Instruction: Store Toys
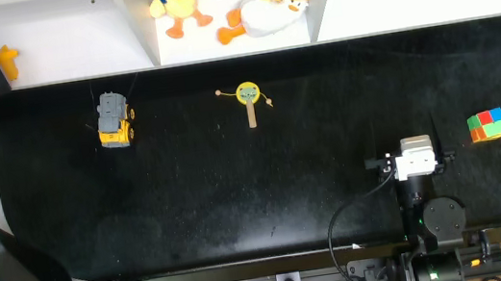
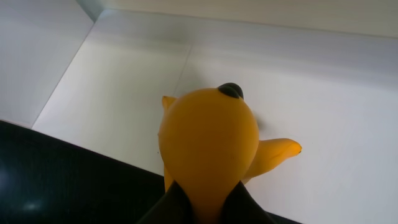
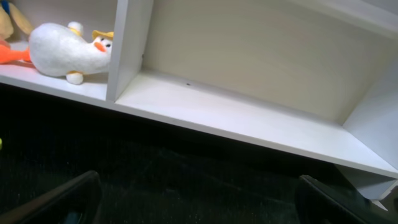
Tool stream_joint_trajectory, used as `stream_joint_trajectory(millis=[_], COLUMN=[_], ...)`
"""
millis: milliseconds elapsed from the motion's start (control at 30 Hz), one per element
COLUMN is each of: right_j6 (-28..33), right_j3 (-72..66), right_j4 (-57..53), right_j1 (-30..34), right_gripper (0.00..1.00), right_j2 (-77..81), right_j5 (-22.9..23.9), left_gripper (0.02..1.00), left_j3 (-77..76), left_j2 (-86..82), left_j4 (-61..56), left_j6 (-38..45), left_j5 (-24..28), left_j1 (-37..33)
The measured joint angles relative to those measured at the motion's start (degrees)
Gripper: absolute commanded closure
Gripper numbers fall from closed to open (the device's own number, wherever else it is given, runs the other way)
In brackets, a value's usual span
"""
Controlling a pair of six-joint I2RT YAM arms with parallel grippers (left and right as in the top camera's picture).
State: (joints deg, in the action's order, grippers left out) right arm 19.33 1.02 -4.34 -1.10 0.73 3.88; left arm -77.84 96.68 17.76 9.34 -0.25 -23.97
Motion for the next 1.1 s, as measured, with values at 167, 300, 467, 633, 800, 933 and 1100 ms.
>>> stream_joint_trajectory(millis=[167,300,467,633,800,933,1100], right_j6=[0.02,0.02,0.02,0.02,0.02,0.0,0.0], right_j3=[0.0,0.0,0.0,0.0,0.0,0.0,0.0], right_j4=[0.0,-0.04,0.0,0.02,0.0,0.0,-0.02], right_j1=[0.0,-0.02,0.0,-0.02,0.0,0.0,0.0], right_gripper=[0.005,0.005,0.005,0.005,0.007,0.005,0.007], right_j2=[0.0,0.0,0.0,0.0,0.0,0.0,0.0], right_j5=[0.02,0.0,0.0,0.0,0.0,0.0,0.0], left_gripper=[0.349,0.02,0.023,0.02,0.02,0.02,0.02], left_j3=[-0.04,-0.04,-0.04,-0.04,-0.04,-0.04,-0.04], left_j2=[0.07,0.22,0.61,0.63,0.63,0.59,-1.42], left_j4=[-0.26,-0.63,-2.16,-2.58,-2.6,-2.56,-1.22], left_j6=[0.0,-0.22,-0.39,-0.39,-0.39,-0.39,-0.39], left_j5=[0.02,0.22,0.22,0.22,0.22,0.22,0.31], left_j1=[0.0,0.04,0.37,0.37,0.37,0.37,0.2])
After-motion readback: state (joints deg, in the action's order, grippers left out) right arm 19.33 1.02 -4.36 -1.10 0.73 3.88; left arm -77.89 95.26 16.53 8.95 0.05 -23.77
